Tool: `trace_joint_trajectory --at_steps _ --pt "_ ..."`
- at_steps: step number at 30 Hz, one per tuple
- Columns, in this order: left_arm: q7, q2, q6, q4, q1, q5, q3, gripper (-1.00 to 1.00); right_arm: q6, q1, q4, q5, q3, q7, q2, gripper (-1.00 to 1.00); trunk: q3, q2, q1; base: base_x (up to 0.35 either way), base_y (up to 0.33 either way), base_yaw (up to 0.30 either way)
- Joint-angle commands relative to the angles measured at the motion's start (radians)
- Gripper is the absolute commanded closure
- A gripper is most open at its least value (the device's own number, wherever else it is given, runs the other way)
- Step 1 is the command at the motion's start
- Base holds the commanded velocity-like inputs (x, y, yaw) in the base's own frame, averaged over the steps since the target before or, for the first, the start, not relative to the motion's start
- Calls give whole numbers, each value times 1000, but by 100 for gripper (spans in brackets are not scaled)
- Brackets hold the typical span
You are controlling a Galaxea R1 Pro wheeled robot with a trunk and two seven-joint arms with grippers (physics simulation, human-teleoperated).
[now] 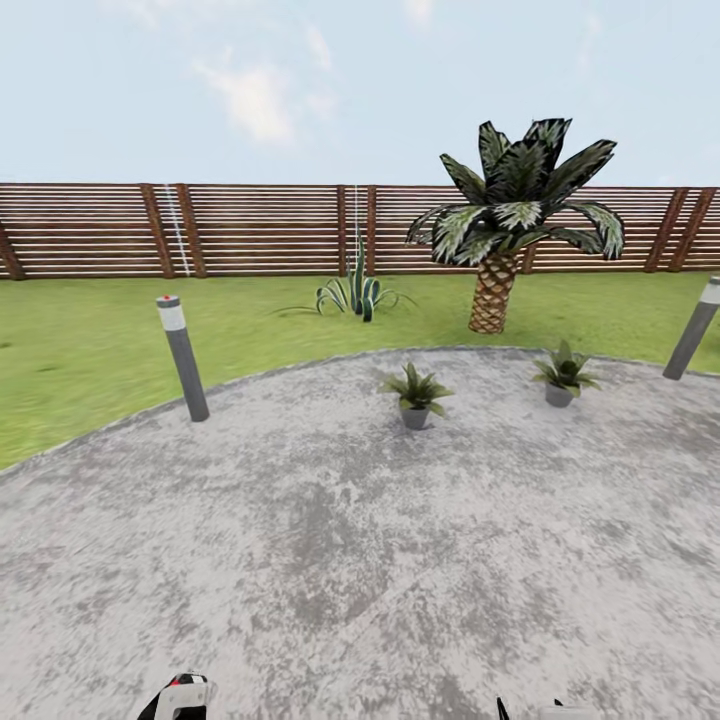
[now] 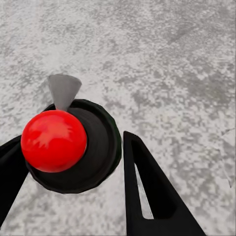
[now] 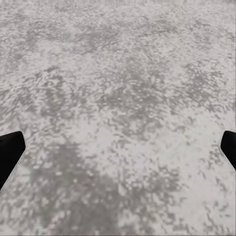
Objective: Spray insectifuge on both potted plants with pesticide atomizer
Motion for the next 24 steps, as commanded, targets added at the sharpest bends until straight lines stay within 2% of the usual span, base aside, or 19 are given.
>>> trace_joint_trajectory --at_steps 1,17,24 --pt "1 0 -3 1 0 2 0 100 -3 -1 1 0 -2 0 1 -100 -1 0 0 337 0 0" --pt "1 0 -3 1 -1 2 0 100 -4 -1 1 1 -2 0 1 -100 -1 0 0 337 -1 0" --pt "1 0 -3 1 -1 2 0 100 -4 -1 1 1 -2 0 1 -100 -1 0 0 334 -76 0"
